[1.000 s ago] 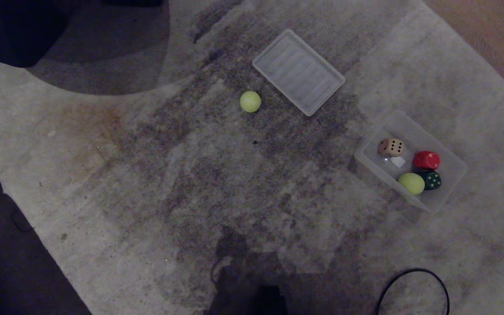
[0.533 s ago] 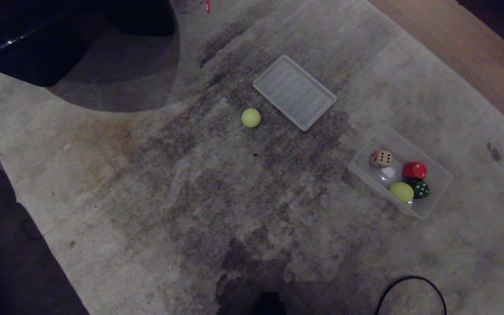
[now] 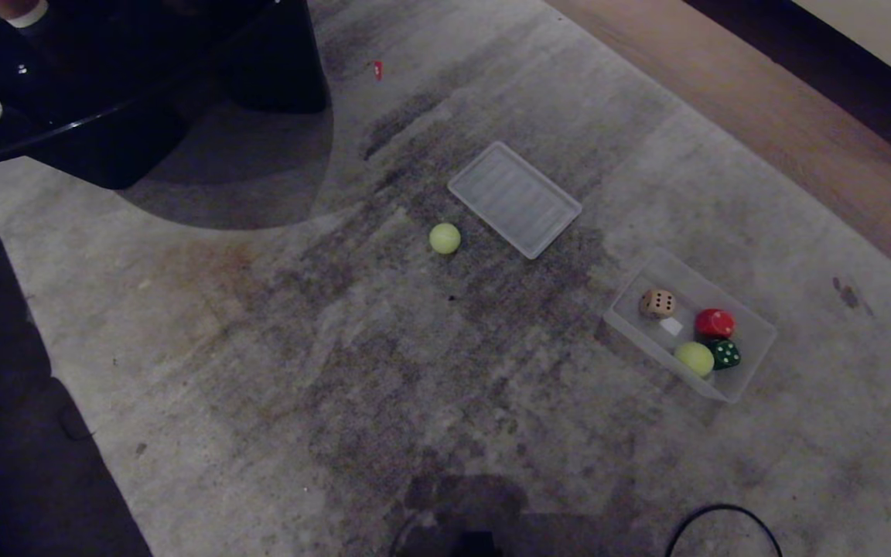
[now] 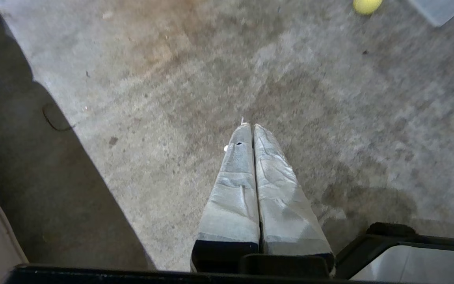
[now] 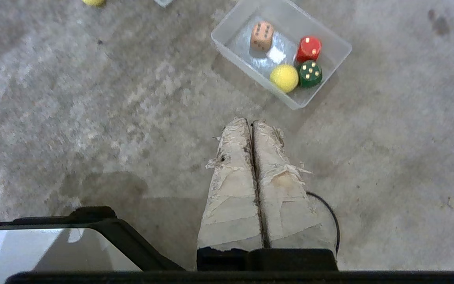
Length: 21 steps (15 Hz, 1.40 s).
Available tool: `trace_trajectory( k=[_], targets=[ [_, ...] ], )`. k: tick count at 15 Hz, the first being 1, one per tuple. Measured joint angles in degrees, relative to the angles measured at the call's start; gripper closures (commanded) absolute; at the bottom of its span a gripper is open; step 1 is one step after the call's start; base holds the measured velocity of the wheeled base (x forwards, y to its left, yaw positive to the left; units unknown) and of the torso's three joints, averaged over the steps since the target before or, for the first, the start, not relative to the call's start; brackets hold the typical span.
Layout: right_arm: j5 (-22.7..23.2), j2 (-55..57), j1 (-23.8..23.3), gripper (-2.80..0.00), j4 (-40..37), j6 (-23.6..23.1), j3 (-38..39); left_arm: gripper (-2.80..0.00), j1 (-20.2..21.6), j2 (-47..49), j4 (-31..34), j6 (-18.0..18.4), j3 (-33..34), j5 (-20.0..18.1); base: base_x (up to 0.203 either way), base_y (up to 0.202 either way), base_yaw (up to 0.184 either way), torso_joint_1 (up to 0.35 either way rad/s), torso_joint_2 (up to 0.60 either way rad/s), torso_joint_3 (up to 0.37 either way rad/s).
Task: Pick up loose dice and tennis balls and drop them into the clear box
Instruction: Pick up the ball on the floor
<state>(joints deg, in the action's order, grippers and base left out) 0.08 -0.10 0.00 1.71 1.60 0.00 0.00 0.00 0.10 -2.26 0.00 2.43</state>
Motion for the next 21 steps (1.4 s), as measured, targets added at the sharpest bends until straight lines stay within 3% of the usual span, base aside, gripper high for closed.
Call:
trace_trajectory(
  k=[21],
  targets=[
    [0.0,0.0,0.0,0.0,-0.1,0.0,0.0,0.0,0.0,0.0,0.0,0.4,0.0,-0.1,0.0,0.0,0.0,0.002,0.0,0.202]
  ],
)
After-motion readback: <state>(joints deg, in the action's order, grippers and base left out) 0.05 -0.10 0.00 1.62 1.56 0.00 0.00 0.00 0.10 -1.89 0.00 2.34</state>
